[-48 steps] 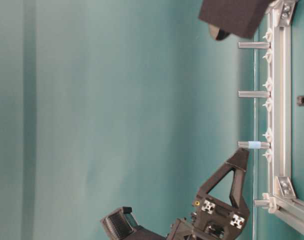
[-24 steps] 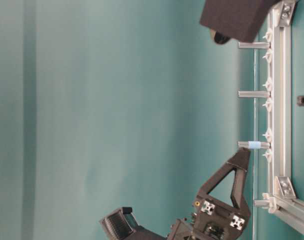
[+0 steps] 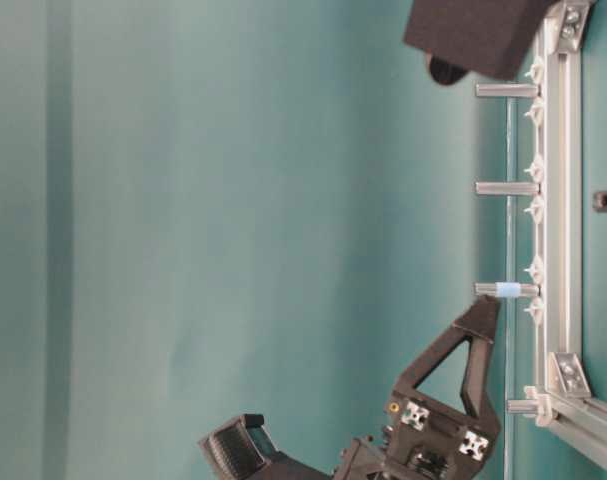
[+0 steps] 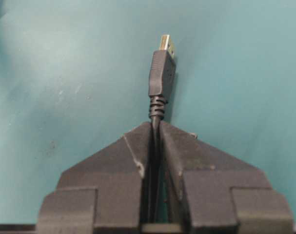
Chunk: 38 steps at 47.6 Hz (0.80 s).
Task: Insert the wire through the string loop located in the center.
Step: 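Lower the right gripper and close it on the cable behind the plug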
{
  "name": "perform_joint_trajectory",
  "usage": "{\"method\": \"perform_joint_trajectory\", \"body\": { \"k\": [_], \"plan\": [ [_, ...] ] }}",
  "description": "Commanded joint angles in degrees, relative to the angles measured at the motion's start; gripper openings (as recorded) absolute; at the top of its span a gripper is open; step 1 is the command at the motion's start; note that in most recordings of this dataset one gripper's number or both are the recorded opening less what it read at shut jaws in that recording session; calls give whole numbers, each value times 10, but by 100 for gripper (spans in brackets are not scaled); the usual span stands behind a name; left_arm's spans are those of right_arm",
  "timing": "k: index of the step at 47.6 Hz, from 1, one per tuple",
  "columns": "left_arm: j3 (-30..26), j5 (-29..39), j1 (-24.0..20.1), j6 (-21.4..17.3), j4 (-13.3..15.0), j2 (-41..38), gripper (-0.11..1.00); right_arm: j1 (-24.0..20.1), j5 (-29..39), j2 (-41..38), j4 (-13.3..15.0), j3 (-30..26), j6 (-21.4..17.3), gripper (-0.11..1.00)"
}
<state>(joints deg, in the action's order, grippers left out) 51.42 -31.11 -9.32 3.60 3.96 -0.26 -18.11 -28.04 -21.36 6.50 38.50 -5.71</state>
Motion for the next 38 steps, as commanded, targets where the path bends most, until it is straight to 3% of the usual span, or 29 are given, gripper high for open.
{"method": "perform_joint_trajectory", "body": {
  "k": [1, 25, 38],
  "plan": [
    [-4, -1, 2, 4, -1, 18, 0, 4, 6, 7, -2, -4, 2, 7],
    [-4, 5, 2, 4, -1, 19, 0, 4, 9, 40, -2, -2, 2, 7],
    [-4, 4, 2, 4, -1, 19, 0, 4, 59, 91, -2, 1, 2, 7]
  ]
}}
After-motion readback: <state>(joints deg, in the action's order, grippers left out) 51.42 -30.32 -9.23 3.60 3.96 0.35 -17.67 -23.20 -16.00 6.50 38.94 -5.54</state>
